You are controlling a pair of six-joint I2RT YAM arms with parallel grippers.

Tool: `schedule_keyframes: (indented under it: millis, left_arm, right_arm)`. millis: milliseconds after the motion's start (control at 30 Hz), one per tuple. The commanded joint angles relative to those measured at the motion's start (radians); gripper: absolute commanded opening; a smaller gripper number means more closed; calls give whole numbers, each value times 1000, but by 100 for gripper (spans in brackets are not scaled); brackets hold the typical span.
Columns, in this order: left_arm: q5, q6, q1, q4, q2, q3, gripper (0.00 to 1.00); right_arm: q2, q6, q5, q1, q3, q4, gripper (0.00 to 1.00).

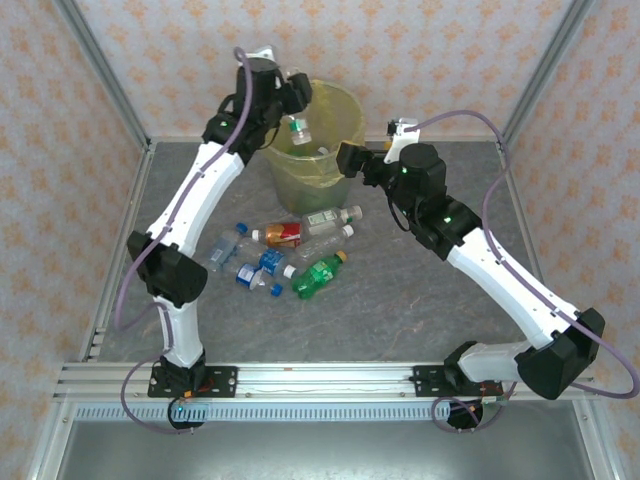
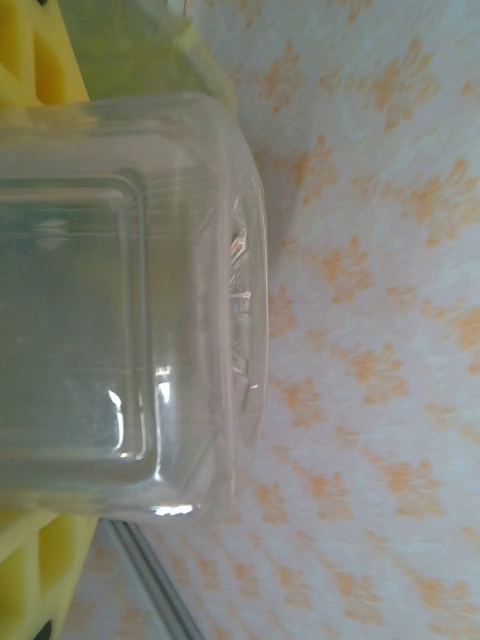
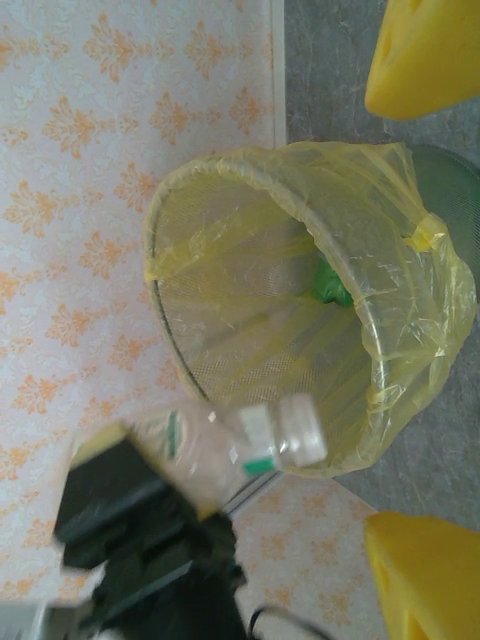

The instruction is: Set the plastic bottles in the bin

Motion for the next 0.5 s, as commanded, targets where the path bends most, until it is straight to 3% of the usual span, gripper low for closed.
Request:
schedule_keyframes:
  millis: [0, 133, 233, 367, 467]
  left_arm:
    - [-38, 96, -27, 34, 31, 63, 61]
    - [-24, 98, -35, 20, 66, 82, 62]
    - [-6, 101, -43, 17, 68, 85, 83]
    - [8, 96, -44, 15, 47, 84, 94]
    - [9, 86, -45, 11, 24, 83, 94]
  right_arm:
    - [-31, 4, 16, 7, 1, -1, 100]
    - [-31, 7, 17, 7, -2, -4, 100]
    - [-31, 6, 22, 5, -6, -4, 100]
    - [-31, 6, 24, 6, -13, -3, 100]
    - [-32, 5, 25, 6, -18, 2, 100]
